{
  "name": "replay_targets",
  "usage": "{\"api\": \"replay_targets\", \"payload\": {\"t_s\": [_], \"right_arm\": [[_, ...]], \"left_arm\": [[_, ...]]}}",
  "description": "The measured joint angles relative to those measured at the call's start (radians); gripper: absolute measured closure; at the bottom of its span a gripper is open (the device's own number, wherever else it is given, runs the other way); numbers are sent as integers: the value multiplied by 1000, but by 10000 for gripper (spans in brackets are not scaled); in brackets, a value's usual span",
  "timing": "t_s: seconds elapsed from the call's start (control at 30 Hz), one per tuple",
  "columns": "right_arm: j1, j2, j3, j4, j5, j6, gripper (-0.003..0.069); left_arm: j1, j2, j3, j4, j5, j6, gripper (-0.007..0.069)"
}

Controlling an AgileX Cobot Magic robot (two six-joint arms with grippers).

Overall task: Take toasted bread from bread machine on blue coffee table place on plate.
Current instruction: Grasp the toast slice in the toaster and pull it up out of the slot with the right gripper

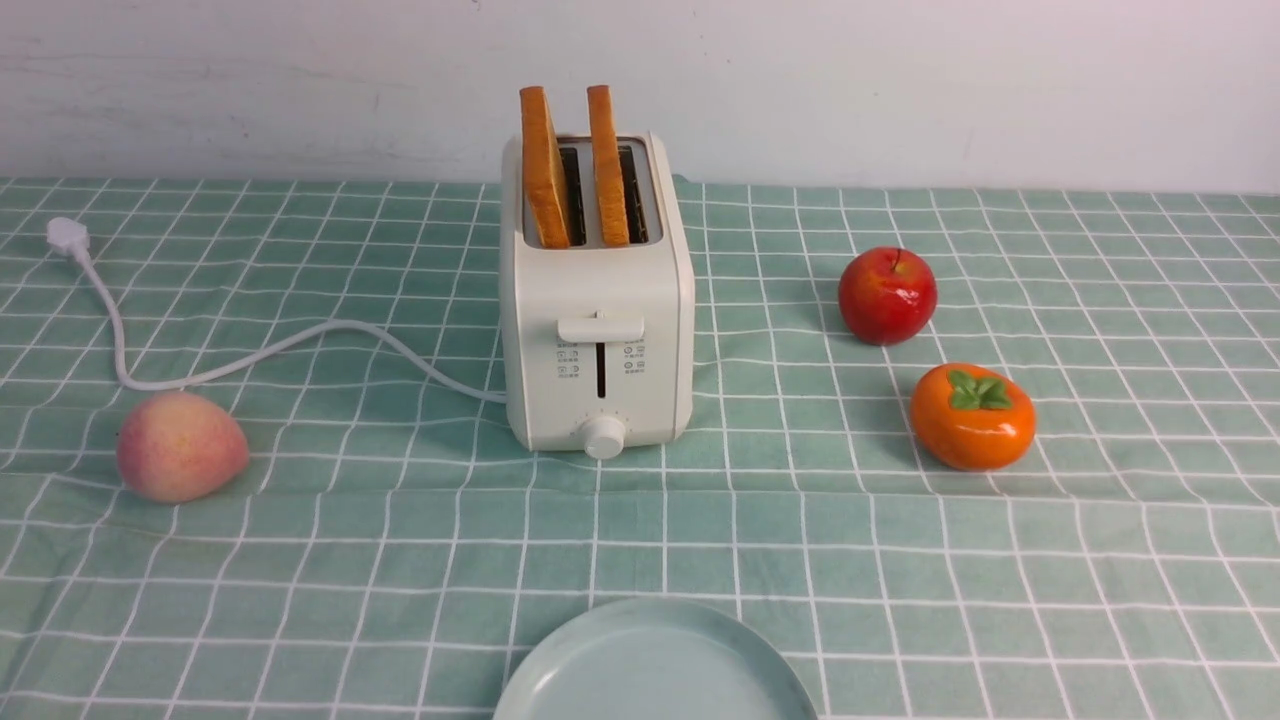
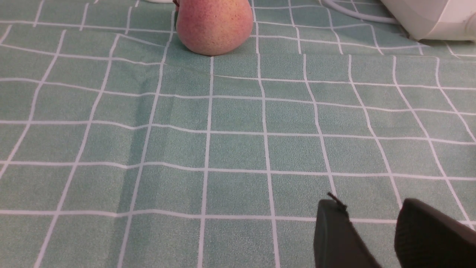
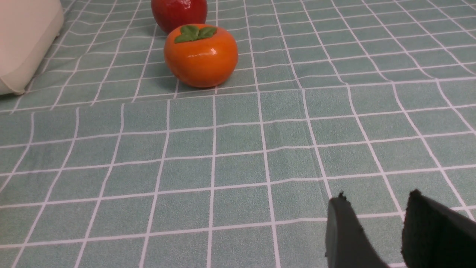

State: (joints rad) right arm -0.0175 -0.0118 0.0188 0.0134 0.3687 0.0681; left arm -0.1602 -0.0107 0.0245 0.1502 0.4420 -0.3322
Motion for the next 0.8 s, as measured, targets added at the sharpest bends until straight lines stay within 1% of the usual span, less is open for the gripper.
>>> {"api": "replay_targets", "payload": {"t_s": [0.3, 0.43, 0.53, 0.57, 0.63, 0.8], "right_arm": [[0, 0, 0, 0, 0, 0, 419], [0, 0, 0, 10, -7, 0, 419], [0, 0, 6, 87, -105, 1, 419], [0, 0, 6, 91, -114, 1, 419], [0, 0, 6, 115, -208, 2, 419], [0, 0, 6, 139, -369, 2, 419]], "left_arm": [[0, 0, 4, 4, -28, 0, 386], [0, 0, 7, 4, -151, 0, 386], [0, 0, 7, 5, -300, 0, 386], [0, 0, 7, 5, -315, 0, 386], [0, 0, 7, 6, -383, 0, 386], [0, 0, 7, 8, -417, 0, 386]]}}
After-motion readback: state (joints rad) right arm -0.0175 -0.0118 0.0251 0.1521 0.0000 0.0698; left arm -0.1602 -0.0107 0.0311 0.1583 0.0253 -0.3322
